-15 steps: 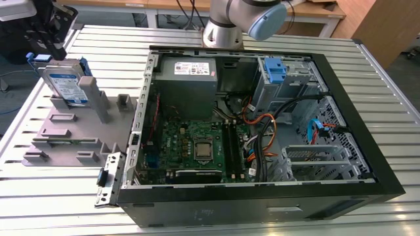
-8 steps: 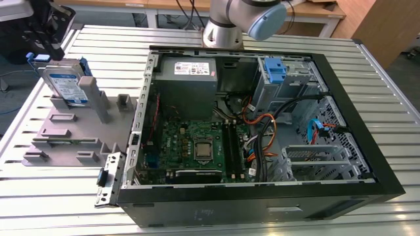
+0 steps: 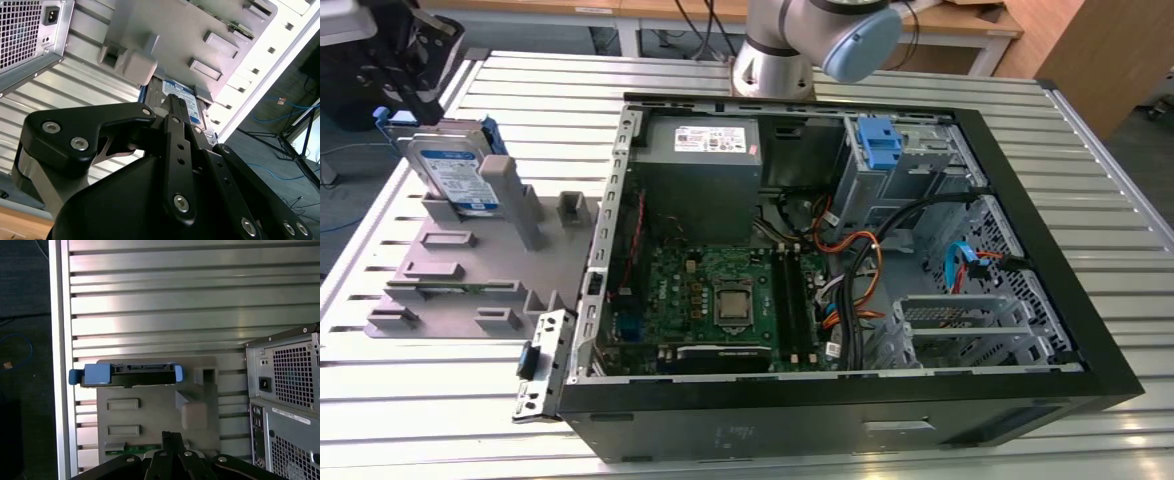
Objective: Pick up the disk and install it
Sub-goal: 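Reach for the disk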
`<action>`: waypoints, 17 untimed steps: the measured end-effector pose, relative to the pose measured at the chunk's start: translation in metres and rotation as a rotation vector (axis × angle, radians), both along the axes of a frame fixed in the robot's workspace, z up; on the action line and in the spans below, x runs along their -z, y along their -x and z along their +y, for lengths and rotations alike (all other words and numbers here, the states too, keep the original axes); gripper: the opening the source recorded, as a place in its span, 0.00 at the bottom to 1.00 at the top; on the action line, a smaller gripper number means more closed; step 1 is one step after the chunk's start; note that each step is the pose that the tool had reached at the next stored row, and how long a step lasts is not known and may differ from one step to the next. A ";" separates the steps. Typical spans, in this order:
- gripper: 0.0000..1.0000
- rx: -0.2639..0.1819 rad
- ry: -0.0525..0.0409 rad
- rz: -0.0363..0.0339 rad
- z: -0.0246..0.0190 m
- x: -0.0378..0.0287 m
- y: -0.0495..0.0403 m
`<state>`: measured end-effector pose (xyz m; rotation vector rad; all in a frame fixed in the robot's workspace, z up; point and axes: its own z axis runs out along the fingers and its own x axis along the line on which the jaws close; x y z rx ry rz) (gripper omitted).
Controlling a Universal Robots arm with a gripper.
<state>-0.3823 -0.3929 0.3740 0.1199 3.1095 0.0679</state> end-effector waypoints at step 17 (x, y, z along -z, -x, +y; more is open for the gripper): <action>0.11 0.009 -0.0001 -0.0001 0.0242 0.0143 0.0094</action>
